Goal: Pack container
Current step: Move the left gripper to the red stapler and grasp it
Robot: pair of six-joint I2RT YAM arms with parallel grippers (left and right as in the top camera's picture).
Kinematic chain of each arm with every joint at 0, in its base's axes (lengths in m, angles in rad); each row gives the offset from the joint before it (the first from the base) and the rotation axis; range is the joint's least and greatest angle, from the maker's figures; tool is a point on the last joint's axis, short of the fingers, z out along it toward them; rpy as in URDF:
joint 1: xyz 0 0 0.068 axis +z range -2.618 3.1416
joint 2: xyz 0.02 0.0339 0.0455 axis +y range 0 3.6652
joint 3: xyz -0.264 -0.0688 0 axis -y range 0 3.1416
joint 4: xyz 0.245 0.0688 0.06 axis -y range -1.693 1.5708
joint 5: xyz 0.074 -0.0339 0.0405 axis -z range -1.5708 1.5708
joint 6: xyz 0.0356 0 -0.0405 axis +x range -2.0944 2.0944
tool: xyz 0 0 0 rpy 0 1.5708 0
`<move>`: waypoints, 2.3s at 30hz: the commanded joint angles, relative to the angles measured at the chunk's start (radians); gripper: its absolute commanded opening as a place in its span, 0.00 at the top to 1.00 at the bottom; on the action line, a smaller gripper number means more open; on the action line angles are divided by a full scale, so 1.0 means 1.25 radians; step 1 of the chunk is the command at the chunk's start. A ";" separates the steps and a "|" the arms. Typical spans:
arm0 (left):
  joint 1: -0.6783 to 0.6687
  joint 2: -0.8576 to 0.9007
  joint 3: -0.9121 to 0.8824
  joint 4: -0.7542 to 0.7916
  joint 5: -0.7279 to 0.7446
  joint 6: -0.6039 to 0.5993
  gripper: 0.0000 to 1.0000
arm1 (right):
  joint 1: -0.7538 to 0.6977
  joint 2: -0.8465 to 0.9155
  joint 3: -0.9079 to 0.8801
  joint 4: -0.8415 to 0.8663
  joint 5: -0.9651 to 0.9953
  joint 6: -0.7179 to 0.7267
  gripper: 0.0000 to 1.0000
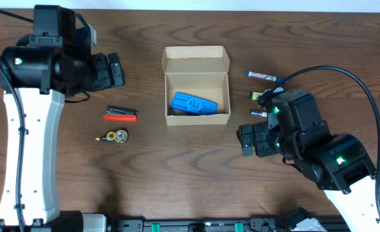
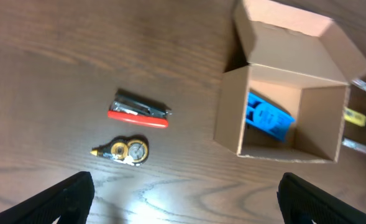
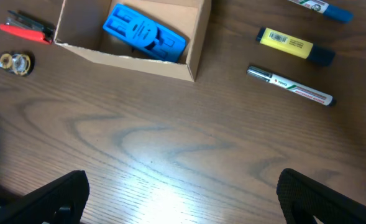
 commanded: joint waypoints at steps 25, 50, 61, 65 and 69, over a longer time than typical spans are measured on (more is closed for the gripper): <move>-0.031 0.081 -0.531 0.490 -0.033 -0.768 0.02 | 0.002 -0.001 0.001 0.000 0.000 -0.010 0.01; -0.081 0.231 -0.531 0.585 -0.100 -0.905 0.07 | 0.002 -0.001 0.001 0.000 0.000 -0.010 0.01; -0.074 0.251 -0.531 0.587 -0.110 -0.908 0.14 | 0.002 -0.001 0.001 0.000 0.000 -0.010 0.01; -0.065 0.258 -0.531 0.582 -0.104 -0.907 0.17 | 0.002 -0.001 0.001 0.000 0.000 -0.010 0.01; -0.064 0.258 -0.531 0.582 -0.105 -0.907 0.22 | 0.002 -0.001 0.001 0.000 0.000 -0.010 0.01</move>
